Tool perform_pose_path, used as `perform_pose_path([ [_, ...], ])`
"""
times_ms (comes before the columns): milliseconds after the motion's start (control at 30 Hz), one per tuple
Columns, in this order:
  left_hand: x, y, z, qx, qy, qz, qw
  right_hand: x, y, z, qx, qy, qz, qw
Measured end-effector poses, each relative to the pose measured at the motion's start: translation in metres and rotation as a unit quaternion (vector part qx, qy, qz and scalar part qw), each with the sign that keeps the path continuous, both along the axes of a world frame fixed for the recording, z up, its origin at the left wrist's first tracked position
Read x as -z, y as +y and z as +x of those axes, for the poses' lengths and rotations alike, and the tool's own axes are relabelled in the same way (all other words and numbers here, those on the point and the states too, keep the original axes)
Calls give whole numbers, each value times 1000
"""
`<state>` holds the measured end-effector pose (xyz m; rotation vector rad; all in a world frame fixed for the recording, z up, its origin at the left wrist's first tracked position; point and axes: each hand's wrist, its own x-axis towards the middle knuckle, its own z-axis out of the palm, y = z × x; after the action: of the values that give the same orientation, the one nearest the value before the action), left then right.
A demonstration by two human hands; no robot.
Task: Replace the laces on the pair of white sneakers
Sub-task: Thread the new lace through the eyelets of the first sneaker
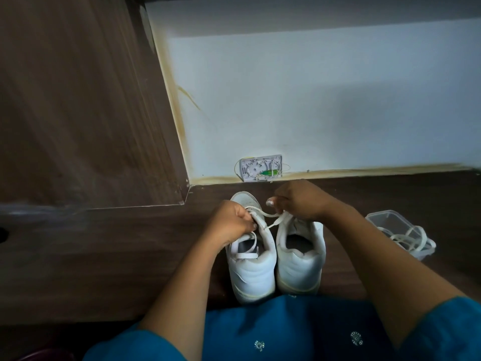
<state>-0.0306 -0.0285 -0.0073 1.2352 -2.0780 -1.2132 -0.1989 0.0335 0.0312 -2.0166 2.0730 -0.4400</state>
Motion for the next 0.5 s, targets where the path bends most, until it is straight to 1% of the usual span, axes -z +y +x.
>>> perform_pose_path([
  [33,0,0,0,0,-1,1,1000,1,-1,0,12,8,-14,1000],
  [100,1,-1,1,0,-2,1,1000,-1,0,1,22,-24,-27,999],
  [167,1,-2,1,8,-5,1,1000,-6,3,3,9,-70,5,997],
  [200,2,-2,1,10,-3,3,1000,-7,3,3,-4,-77,29,997],
  [233,1,-2,1,8,-3,5,1000,-6,2,3,-16,-75,48,996],
  [300,1,-1,1,2,-3,1,1000,-3,-1,3,-33,-48,56,997],
  [433,2,-2,2,4,-4,-4,1000,2,-3,3,-31,-17,12,999],
  [500,1,-1,2,4,-5,-5,1000,5,-2,3,-16,-32,-7,999],
])
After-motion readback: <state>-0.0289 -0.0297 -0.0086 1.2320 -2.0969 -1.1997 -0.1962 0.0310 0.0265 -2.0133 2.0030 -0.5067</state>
